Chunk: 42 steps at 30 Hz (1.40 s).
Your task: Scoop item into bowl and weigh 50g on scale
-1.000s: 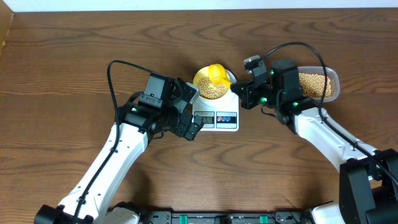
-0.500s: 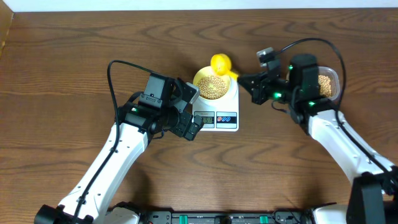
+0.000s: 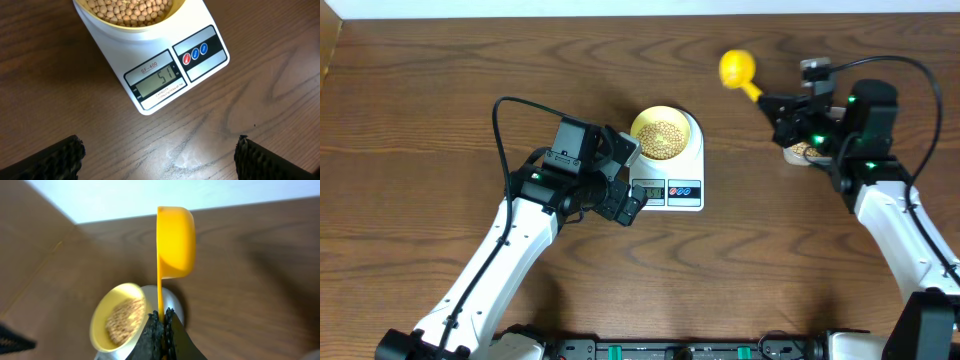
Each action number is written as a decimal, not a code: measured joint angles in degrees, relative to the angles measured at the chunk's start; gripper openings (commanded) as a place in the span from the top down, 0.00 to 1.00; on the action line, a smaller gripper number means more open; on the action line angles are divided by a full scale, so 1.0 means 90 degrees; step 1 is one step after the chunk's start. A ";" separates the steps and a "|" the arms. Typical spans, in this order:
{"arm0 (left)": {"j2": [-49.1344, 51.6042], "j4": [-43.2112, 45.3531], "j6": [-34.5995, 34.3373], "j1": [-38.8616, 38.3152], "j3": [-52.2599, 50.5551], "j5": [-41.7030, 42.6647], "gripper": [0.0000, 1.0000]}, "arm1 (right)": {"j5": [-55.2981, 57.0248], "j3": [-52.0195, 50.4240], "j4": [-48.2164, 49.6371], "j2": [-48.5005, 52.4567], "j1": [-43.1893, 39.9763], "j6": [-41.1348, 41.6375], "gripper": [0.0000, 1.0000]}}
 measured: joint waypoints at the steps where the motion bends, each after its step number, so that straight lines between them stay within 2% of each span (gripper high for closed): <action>1: 0.0000 0.0000 0.0000 0.0000 0.0000 0.0000 0.02 | 0.0027 0.0000 0.0068 0.0000 -0.0085 0.0005 0.99; 9: 0.0000 0.0000 0.0000 0.0000 0.0000 -0.0002 0.02 | 0.0158 0.0000 0.0661 0.0000 -0.0651 0.0012 0.99; 18: 0.0000 0.0000 0.0000 0.0000 0.0000 0.0000 0.02 | 0.0454 0.0000 0.0738 0.0000 -0.0852 0.0012 0.99; 35: 0.0000 -0.0002 0.0000 0.0000 0.0000 0.0000 0.02 | 0.0493 0.0000 -0.0350 -0.0005 -0.1450 0.0204 0.99; 42: 0.0000 -0.0002 0.0000 0.0000 0.0000 0.0000 0.02 | 0.0442 0.0000 -0.1486 -0.0287 -0.1914 0.0500 0.99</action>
